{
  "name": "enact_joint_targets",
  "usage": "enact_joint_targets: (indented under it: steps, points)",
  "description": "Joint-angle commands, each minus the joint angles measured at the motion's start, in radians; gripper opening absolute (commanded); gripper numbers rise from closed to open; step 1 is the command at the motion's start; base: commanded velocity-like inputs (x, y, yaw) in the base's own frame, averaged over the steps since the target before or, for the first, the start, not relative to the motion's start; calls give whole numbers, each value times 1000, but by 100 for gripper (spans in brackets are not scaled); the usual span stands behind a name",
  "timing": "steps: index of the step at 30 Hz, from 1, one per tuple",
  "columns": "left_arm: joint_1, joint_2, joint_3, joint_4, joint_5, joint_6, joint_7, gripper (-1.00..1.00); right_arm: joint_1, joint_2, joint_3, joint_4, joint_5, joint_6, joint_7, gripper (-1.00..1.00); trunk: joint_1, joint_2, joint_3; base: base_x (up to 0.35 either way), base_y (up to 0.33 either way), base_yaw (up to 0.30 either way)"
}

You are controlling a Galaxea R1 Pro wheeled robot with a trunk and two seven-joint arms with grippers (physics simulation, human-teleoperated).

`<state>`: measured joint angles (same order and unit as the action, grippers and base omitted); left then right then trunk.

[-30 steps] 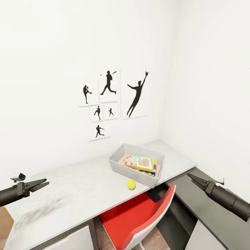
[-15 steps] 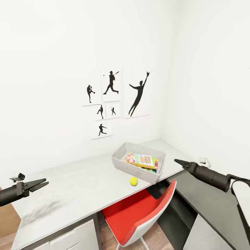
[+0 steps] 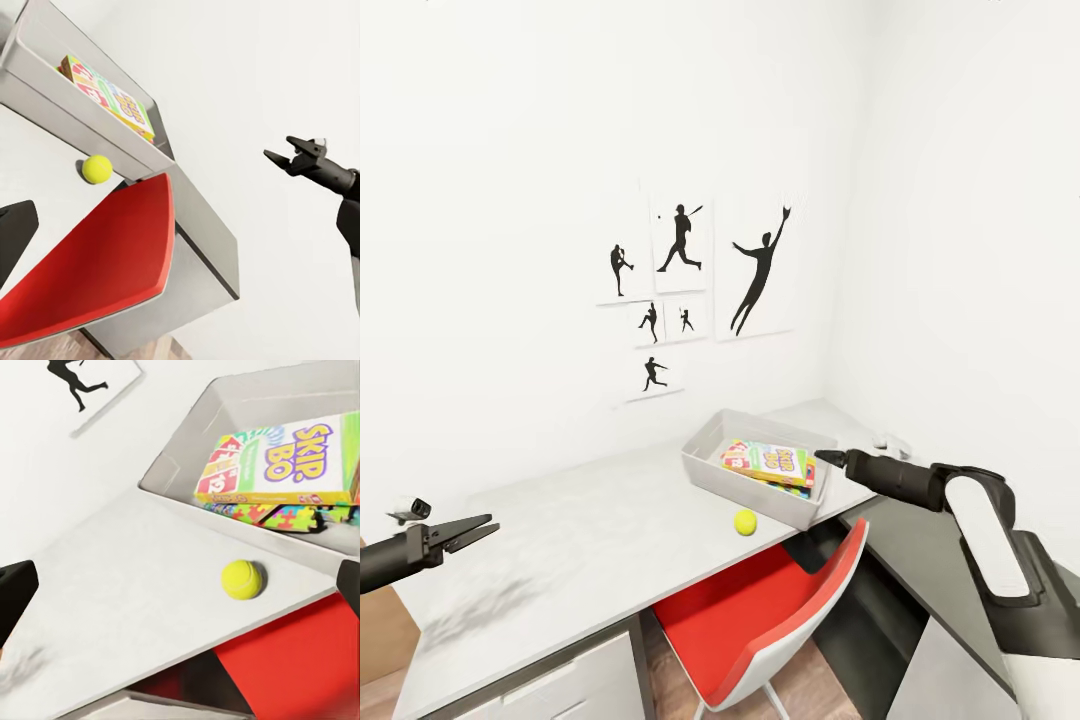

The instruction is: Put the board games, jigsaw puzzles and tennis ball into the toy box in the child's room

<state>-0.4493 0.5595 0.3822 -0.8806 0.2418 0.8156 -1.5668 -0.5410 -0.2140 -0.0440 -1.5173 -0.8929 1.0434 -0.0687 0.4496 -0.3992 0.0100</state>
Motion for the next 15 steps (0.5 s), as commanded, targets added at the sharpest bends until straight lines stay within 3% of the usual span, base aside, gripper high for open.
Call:
enact_joint_targets:
  steps: [1,6,12,13,15]
  points:
    - [0,0,0,0,-1,11,-4,100,-10,12,10,10,-7,4,-31,100,0,-1,0,0,0,0]
    - [0,1,1,0,-1,11,-4,100,-92,99,85,137,-6,4,-198,100,0,-1,0,0,0,0]
    - [0,1,1,0,-1,11,-4,100,-164,172,144,260,-5,4,-332,100,0,-1,0,0,0,0]
    - [0,2,1,0,-1,11,-4,100,-185,201,161,291,-4,4,-377,100,0,-1,0,0,0,0]
    - [0,2,1,0,-1,11,-4,100,-201,229,174,315,-4,4,-421,100,0,-1,0,0,0,0]
